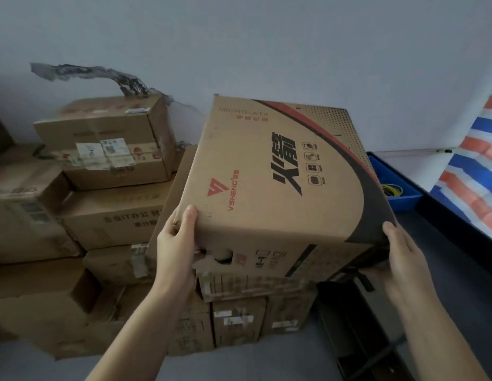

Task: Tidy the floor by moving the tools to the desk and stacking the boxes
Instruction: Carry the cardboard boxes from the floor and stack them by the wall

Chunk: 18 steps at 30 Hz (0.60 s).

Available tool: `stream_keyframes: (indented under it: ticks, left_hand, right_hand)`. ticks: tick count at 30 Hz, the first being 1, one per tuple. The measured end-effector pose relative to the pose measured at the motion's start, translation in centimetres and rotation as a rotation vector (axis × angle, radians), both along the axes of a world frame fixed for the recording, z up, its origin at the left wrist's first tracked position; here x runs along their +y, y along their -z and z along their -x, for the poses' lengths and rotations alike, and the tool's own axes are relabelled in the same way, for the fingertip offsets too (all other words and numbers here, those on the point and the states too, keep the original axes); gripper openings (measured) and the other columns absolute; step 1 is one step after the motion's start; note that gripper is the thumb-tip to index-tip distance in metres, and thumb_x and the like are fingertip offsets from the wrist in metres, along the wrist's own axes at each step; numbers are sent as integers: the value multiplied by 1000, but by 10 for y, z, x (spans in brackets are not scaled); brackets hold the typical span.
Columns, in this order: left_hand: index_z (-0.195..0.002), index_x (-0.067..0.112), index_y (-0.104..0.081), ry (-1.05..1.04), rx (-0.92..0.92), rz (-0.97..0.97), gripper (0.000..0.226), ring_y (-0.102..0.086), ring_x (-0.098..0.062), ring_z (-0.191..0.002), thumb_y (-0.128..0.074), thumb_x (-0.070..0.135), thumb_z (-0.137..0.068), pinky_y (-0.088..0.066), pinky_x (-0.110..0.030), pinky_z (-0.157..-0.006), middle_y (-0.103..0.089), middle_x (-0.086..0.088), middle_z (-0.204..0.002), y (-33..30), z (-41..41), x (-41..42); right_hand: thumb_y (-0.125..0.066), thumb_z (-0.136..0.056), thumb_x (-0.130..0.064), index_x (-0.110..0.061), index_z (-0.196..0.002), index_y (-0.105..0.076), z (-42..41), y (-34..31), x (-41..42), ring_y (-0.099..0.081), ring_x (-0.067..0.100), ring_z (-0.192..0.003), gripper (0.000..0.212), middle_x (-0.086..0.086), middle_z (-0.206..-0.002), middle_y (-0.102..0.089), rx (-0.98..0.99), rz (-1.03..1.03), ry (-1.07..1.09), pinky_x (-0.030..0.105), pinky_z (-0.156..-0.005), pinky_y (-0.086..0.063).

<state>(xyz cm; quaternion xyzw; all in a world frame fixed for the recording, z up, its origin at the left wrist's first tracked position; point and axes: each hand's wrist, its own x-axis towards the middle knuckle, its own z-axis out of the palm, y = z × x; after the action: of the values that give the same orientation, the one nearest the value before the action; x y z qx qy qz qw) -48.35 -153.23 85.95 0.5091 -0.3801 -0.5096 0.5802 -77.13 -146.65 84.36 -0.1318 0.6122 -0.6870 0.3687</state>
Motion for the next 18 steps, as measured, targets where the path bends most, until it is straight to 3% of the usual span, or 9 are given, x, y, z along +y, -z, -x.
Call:
stream_keyframes:
  ticks: [8,14,18]
  left_hand:
    - [-127,26,-52,-64,33,-102,36,-53,-9,-95,-50,41,-94,-54,-51,-84,-53,19,-99,29,61,-139]
    - [-133,21,-49,-169,24,-195,44,-53,-8,-91,-52,39,-93,-55,-41,-73,-52,17,-98,53,98,-223]
    - [-136,19,-46,-257,45,-269,48,-52,-18,-101,-53,38,-92,-55,-40,-70,-50,10,-104,68,107,-268]
  right_hand:
    - [-55,-92,-33,-30,-138,-45,65,14,-153,-61,18,-92,47,0,-118,-58,48,-21,-65,46,-83,-51]
    - [-54,-92,-38,-30,-138,-45,109,50,-258,-61,26,-104,48,5,-128,-58,42,-98,-206,55,-92,-48]
    - [-54,-93,-38,-32,-140,-40,118,66,-317,-58,28,-111,50,7,-130,-56,32,-132,-299,58,-96,-44]
